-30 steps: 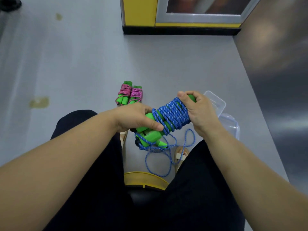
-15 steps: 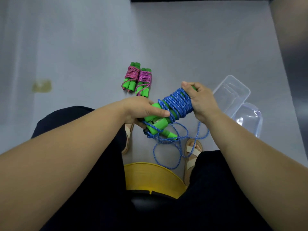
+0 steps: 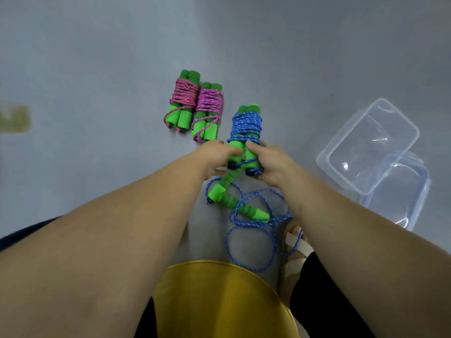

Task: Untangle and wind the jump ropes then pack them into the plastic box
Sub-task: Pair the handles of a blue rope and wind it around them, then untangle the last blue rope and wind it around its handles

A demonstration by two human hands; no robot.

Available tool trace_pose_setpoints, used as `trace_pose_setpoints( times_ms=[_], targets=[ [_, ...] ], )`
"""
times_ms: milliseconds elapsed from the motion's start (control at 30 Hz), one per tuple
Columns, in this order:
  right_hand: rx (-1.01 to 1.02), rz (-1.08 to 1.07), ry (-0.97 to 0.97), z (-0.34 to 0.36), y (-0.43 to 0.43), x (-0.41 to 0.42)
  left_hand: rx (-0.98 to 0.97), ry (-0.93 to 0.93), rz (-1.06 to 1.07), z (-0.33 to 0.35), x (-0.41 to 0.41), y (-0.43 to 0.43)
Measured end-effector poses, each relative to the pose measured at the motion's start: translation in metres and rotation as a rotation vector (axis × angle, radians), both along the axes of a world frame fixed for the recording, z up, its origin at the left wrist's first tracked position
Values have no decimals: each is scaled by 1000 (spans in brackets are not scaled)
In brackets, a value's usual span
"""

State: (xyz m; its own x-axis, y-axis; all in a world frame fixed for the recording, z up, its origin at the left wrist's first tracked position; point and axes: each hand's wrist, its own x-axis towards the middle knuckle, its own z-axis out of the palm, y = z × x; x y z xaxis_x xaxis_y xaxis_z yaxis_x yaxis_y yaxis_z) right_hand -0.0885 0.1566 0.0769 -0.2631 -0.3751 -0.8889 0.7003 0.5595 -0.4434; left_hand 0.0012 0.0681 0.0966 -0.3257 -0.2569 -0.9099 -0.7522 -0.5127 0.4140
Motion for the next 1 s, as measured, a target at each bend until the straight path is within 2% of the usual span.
trace_pose_setpoints(
  times_ms=[133,267,367,433,533,600,667,733,833,933,1000],
  targets=[
    [92,58,217,-61,-20,-19,-77,-12,-162,-43,-9,-17],
    [39,-28,290,-96,-56,-34,-425,-69,-480,-77,-26,-37],
    [58,-72,329,-119,-74,-37,-534,-177,-577,-96,-24,-50],
    [115,25,404,-131,-77,-37,-542,-134,-554,-101,-21,-53],
    [258,354,679,-132,-67,-35,-571,-120,-565,-101,-15,-49],
    [324,421,797,-124,-43,-25,-573,-170,-563,-103,-13,-41],
    [357,464,840,-118,-10,-8,-491,-228,-615,-107,-8,-26],
    [399,480,687,-116,23,12,-355,-243,-751,-111,-1,-2],
    [439,353,362,-126,39,30,-205,-229,-774,-112,11,29],
    [418,259,271,-137,27,36,-216,-238,-756,-119,22,40],
    [241,111,118,-137,14,34,-255,-249,-671,-120,27,38]
  ],
)
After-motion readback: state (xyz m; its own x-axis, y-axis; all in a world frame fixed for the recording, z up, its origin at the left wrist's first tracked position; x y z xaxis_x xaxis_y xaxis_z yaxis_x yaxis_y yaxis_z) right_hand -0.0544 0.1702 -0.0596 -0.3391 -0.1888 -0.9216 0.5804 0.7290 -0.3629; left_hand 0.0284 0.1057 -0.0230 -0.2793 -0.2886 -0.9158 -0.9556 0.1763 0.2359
